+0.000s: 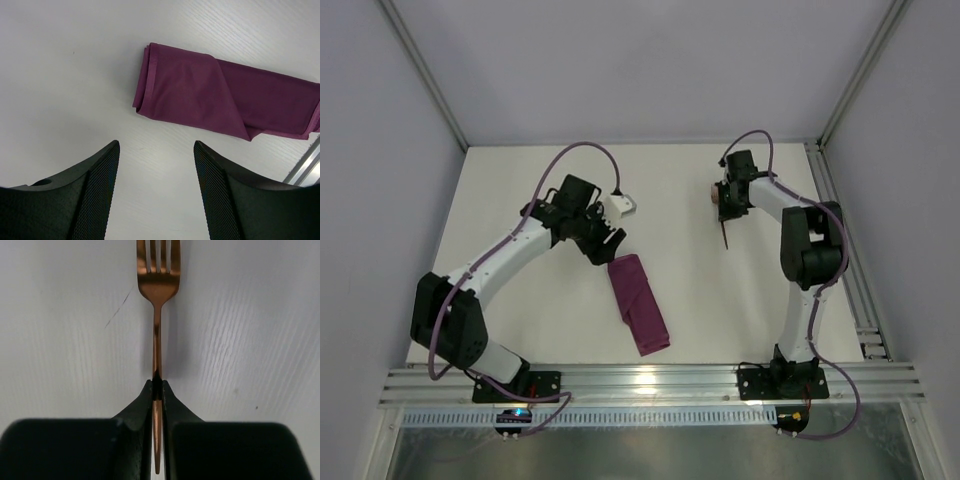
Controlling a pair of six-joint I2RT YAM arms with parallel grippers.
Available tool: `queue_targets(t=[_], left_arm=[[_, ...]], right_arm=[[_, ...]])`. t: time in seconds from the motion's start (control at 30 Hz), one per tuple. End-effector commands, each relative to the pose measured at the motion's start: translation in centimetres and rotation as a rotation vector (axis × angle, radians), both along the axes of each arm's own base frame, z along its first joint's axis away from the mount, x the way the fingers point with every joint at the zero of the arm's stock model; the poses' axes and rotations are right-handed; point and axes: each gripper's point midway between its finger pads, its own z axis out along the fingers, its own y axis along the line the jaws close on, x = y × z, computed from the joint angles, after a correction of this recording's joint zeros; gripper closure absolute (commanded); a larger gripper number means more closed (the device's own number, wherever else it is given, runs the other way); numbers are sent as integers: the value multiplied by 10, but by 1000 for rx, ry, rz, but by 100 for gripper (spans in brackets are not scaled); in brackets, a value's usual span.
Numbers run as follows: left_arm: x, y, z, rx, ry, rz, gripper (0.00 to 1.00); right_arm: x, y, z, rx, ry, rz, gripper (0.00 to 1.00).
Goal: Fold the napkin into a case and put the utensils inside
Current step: Pick up the fork from the corner of the board, then pass from the right arm to the left
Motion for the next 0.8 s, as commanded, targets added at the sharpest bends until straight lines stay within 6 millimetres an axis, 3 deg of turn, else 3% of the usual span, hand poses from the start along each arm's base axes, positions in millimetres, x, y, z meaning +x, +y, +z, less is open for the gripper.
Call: queue_targets(t=[0.0, 0.03, 0.1, 0.13, 0.17, 0.2, 0.27, 0.47, 0.5, 0.53, 0.6, 0.7, 0.77], left_arm=[[-17, -1, 37, -53, -15, -70, 37], [-22, 1, 37, -50, -3, -71, 37], [-26, 3, 46, -75, 1, -57, 37], [-28, 5, 50, -87, 5, -53, 37], [-32, 6, 54, -110, 24, -45, 37], [-31, 11, 63, -128, 9, -28, 37], [-36, 16, 73, -155, 16, -22, 37], [-58, 38, 123, -244, -9, -4, 34], [-64, 43, 124, -235, 3, 8, 32], [-70, 48, 129, -234, -16, 19, 29], [-77, 55, 129, -214, -26, 30, 26], [-92, 56, 128, -227, -17, 16, 19], [-103, 50, 125, -262, 21, -36, 18]], right_arm=[[-8, 38, 85, 58, -253, 182, 96], [-26, 52, 104, 72, -300, 231, 96], [-42, 63, 122, 56, -361, 339, 96], [-55, 68, 122, 51, -361, 393, 96], [-73, 84, 139, 56, -397, 479, 96], [-83, 91, 144, 12, -422, 586, 96], [-117, 115, 151, -25, -429, 750, 96], [-179, 153, 161, -128, -511, 1226, 96], [-197, 166, 170, -138, -570, 1331, 96], [-206, 169, 163, -195, -604, 1446, 96], [-226, 185, 170, -229, -682, 1566, 96], [-246, 206, 175, -293, -771, 1725, 96], [-249, 222, 184, -371, -862, 1797, 96]])
